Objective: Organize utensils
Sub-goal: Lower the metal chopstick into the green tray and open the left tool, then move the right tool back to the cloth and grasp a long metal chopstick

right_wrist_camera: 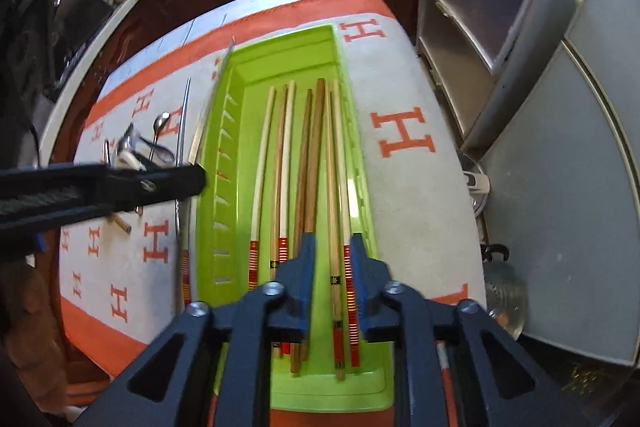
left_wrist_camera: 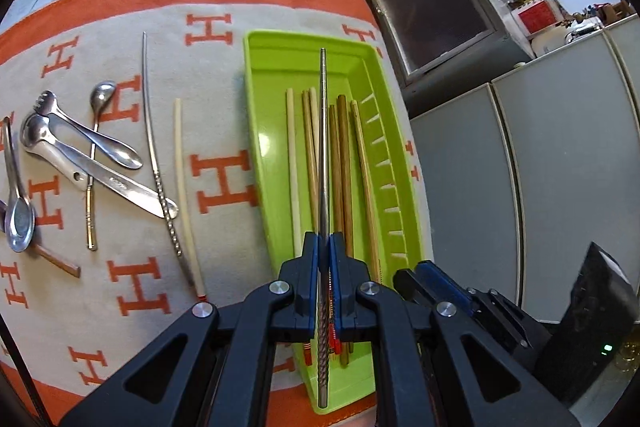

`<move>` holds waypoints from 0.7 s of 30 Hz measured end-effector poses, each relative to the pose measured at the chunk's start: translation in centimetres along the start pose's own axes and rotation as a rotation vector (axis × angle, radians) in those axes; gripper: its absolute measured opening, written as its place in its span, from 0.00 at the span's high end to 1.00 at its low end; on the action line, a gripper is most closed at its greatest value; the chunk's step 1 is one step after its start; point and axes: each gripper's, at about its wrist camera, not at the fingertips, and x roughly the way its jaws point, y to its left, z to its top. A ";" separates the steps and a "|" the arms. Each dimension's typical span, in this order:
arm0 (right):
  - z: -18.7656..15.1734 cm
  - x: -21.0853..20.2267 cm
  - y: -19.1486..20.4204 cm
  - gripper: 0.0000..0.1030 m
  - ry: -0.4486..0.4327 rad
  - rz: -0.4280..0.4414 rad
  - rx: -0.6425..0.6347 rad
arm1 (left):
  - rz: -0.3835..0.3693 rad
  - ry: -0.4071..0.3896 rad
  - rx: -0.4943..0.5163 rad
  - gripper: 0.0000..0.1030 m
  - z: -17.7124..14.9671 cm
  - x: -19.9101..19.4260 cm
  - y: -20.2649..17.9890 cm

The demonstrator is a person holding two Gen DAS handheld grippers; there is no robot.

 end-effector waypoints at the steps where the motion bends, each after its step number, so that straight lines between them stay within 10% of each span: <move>1: 0.0 -0.2 -0.3 0.78 -0.011 0.010 0.018 | 0.006 0.004 0.005 0.97 0.0 0.3 -0.2; 14: -0.4 -3.2 -2.6 0.78 -0.072 0.063 0.163 | 0.106 -0.011 0.082 0.57 -1.8 -0.9 0.1; 21: -1.2 -3.4 -1.3 0.78 -0.070 0.074 0.136 | 0.181 -0.038 0.085 0.53 -3.4 -2.6 3.9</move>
